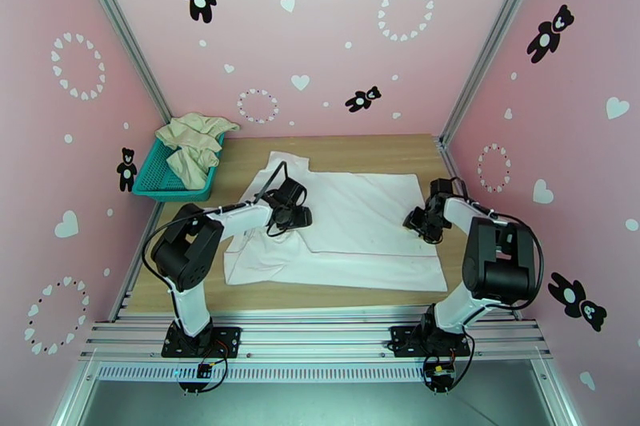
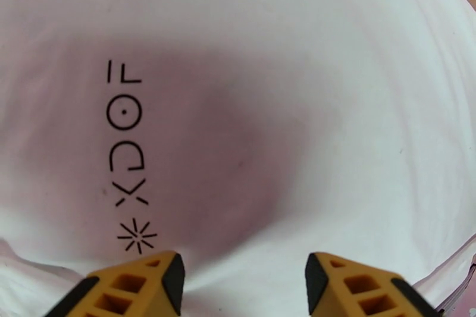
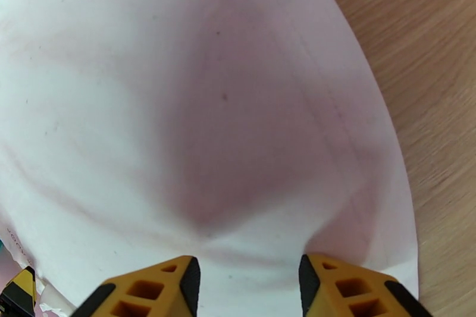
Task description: Fold and stack the mixed laundry pile
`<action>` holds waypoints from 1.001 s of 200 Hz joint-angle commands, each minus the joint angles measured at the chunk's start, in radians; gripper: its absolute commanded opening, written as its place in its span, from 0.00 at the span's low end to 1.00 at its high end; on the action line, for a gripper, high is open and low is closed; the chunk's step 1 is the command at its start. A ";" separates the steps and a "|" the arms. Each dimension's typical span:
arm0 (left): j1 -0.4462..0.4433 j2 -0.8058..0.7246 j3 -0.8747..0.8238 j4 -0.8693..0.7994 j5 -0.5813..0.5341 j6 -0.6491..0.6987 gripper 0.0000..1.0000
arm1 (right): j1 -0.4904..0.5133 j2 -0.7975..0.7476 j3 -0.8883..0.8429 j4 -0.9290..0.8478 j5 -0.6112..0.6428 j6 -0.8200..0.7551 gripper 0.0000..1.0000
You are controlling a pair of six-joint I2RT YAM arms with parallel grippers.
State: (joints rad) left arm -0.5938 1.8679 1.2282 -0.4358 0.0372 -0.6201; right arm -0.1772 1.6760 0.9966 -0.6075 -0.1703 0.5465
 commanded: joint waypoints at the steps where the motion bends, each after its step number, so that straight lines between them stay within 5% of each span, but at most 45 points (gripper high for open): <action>1: 0.059 0.016 0.122 -0.069 -0.040 0.045 0.62 | -0.001 0.027 0.138 -0.072 0.038 -0.024 0.50; 62: 0.261 0.294 0.554 -0.161 -0.055 0.197 0.58 | 0.000 0.195 0.433 -0.027 -0.014 -0.142 0.51; 126: 0.371 0.620 1.042 -0.357 -0.051 0.389 0.70 | -0.001 0.434 0.703 -0.078 -0.036 -0.293 0.55; 175: 0.413 0.837 1.326 -0.404 -0.013 0.356 0.74 | 0.000 0.584 0.854 -0.134 -0.007 -0.324 0.58; 200: 0.422 0.903 1.391 -0.371 0.094 0.289 0.73 | -0.004 0.630 0.898 -0.149 0.003 -0.330 0.58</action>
State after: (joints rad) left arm -0.1841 2.7186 2.5656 -0.7971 0.0227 -0.2810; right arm -0.1772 2.2532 1.8408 -0.7002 -0.1860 0.2417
